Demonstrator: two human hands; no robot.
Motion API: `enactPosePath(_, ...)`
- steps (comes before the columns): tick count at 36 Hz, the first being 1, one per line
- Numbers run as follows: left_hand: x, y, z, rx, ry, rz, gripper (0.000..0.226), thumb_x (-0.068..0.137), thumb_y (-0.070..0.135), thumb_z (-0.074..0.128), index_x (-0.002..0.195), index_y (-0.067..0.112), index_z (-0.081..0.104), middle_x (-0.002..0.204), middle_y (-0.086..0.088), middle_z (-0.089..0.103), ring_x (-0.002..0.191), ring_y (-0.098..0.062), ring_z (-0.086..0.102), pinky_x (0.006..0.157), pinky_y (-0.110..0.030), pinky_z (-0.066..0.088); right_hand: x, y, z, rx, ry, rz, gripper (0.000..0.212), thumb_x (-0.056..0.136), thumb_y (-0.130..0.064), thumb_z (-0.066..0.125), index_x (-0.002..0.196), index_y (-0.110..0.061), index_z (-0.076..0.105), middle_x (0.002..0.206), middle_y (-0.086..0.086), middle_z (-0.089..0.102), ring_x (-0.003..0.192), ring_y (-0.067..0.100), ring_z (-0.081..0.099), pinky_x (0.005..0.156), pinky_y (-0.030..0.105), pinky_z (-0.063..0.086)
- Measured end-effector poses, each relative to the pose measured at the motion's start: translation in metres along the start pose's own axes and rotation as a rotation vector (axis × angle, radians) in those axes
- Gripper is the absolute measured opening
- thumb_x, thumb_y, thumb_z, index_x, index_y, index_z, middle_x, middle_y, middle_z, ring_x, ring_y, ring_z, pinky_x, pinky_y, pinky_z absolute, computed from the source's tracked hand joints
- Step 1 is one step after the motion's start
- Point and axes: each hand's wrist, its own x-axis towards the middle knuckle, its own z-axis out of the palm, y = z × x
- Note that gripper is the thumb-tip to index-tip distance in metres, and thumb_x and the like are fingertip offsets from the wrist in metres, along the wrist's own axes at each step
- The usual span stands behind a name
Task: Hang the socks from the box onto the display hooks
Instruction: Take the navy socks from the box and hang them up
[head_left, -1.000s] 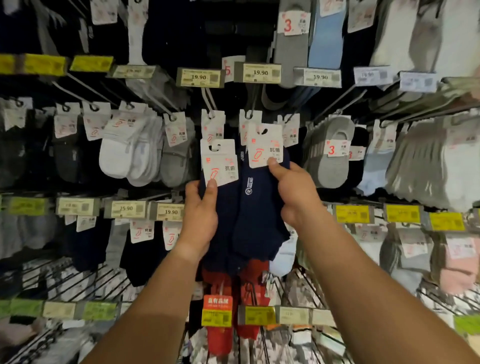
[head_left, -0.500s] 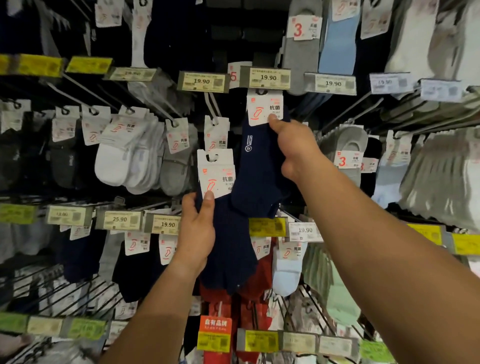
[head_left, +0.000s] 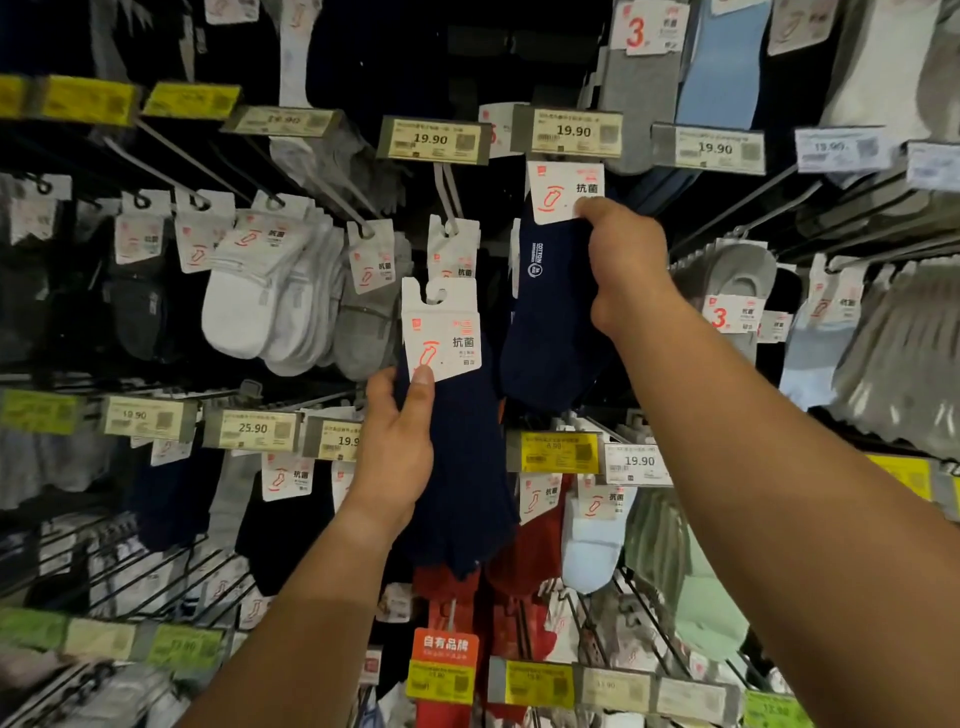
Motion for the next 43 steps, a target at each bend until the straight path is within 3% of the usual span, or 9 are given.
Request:
enactPosePath(3,0.001,-0.001,-0.002,-0.004,-0.005,0.005,0.01,0.104,0.039,0.048,0.114,0.037,0.05,0.119,0.009,0.068,0.105,-0.004,0.068,0.088,-0.029,0.056,0.0,0.001,-0.002,-0.025,-0.018,-0.017,0.014,0.089,-0.023,0.063,0.095,-0.013,0.071,0.087,0.001,0.077,0.088,0.022,0.074,0.086,0.043,0.059)
enactPosePath(11,0.004,-0.004,-0.004,-0.005,0.0,0.009,0.015,0.104,0.04,0.049,0.118,0.034,0.051,0.117,0.012,0.067,0.103,-0.003,0.068,0.082,-0.024,0.054,0.001,0.012,-0.009,-0.024,-0.055,-0.019,0.014,0.094,-0.027,0.063,0.096,-0.016,0.07,0.09,-0.001,0.077,0.086,0.017,0.073,0.077,0.033,0.06)
enactPosePath(16,0.006,-0.006,-0.004,-0.001,-0.013,0.009,0.011,0.103,0.041,0.049,0.113,0.039,0.052,0.116,0.013,0.068,0.101,0.0,0.068,0.083,-0.025,0.055,0.013,0.006,-0.008,-0.031,-0.034,-0.028,0.022,0.093,-0.03,0.065,0.104,-0.012,0.072,0.091,0.001,0.077,0.087,0.02,0.074,0.082,0.037,0.061)
enactPosePath(21,0.008,-0.008,-0.002,0.03,-0.009,0.013,0.015,0.103,0.042,0.049,0.116,0.036,0.051,0.116,0.012,0.068,0.102,-0.002,0.068,0.09,-0.03,0.056,0.021,0.022,-0.012,-0.051,-0.057,0.015,0.021,0.088,-0.029,0.073,0.1,-0.012,0.072,0.086,0.002,0.078,0.08,0.02,0.075,0.075,0.039,0.062)
enactPosePath(25,0.009,-0.009,-0.001,0.057,-0.001,0.022,0.012,0.103,0.042,0.049,0.113,0.037,0.051,0.118,0.011,0.067,0.105,-0.004,0.067,0.092,-0.032,0.056,0.037,0.039,-0.011,-0.081,-0.062,0.036,0.037,0.074,-0.03,0.086,0.1,-0.008,0.074,0.09,0.005,0.077,0.085,0.022,0.075,0.08,0.041,0.061)
enactPosePath(30,0.009,-0.009,0.0,0.028,-0.01,0.017,0.011,0.103,0.04,0.049,0.114,0.038,0.051,0.116,0.013,0.068,0.103,-0.002,0.068,0.09,-0.031,0.056,0.066,0.052,-0.007,-0.128,-0.021,0.053,0.04,0.074,-0.029,0.086,0.103,-0.006,0.07,0.096,0.007,0.075,0.09,0.025,0.072,0.083,0.043,0.06)
enactPosePath(37,0.007,-0.012,0.001,0.036,-0.002,0.018,0.011,0.101,0.041,0.052,0.112,0.039,0.054,0.115,0.011,0.07,0.107,-0.008,0.068,0.094,-0.039,0.056,0.113,0.091,-0.006,-0.319,0.024,0.079,0.07,0.068,-0.045,0.087,0.12,-0.005,0.062,0.115,0.01,0.068,0.102,0.029,0.065,0.091,0.044,0.056)
enactPosePath(40,0.006,-0.012,0.002,0.033,0.0,0.013,0.017,0.101,0.041,0.053,0.115,0.033,0.054,0.116,0.008,0.071,0.107,-0.01,0.069,0.095,-0.041,0.057,0.108,0.095,-0.003,-0.451,0.041,0.03,0.07,0.083,-0.044,0.076,0.133,-0.001,0.053,0.118,0.007,0.06,0.111,0.031,0.059,0.095,0.043,0.053)
enactPosePath(43,0.004,-0.011,0.004,0.005,-0.009,-0.005,0.02,0.101,0.039,0.053,0.118,0.029,0.054,0.117,0.006,0.071,0.106,-0.01,0.069,0.092,-0.037,0.057,0.095,0.095,-0.005,-0.585,0.08,-0.044,0.068,0.084,-0.052,0.072,0.128,-0.003,0.055,0.123,0.014,0.062,0.11,0.033,0.061,0.092,0.044,0.054)
